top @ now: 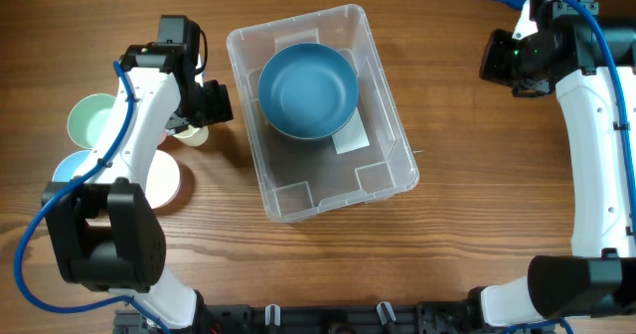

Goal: Pack container
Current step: 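Move the left gripper to the cream cup and grasp it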

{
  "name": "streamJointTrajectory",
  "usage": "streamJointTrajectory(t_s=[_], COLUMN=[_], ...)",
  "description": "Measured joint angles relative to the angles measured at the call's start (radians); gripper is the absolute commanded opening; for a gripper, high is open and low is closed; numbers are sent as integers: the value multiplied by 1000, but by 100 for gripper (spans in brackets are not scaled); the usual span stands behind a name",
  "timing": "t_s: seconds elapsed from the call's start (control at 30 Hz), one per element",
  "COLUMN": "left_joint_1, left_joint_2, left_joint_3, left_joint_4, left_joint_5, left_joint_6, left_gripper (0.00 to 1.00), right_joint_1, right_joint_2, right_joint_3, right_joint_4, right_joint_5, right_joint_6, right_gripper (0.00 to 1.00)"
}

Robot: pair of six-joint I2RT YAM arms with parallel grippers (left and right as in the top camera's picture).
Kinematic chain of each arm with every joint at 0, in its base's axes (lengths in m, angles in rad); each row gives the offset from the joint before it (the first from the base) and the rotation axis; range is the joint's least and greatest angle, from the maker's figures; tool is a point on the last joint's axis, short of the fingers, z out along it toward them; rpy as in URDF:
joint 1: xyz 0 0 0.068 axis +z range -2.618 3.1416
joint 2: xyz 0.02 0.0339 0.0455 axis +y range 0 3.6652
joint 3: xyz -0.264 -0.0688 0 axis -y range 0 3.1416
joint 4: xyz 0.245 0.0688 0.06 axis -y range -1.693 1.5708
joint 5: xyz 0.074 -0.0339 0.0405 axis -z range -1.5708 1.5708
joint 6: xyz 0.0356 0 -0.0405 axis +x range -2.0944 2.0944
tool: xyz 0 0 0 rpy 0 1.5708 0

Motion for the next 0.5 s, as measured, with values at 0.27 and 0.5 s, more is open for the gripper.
streamJointTrajectory(t_s=[0.27,0.5], left_joint_1=[2,2], left_joint_2=[2,69], left_joint_3=[-33,-50], left_joint_4=[73,121], left_joint_5=[-4,-4], left_joint_6=[-5,-11], left_gripper=[70,30], right_joint_1=[0,0], right_joint_2=[0,0], right_joint_3=[0,0], right_joint_4=[0,2], right_joint_5=[0,0], right_joint_6=[0,0], right_gripper=[6,7])
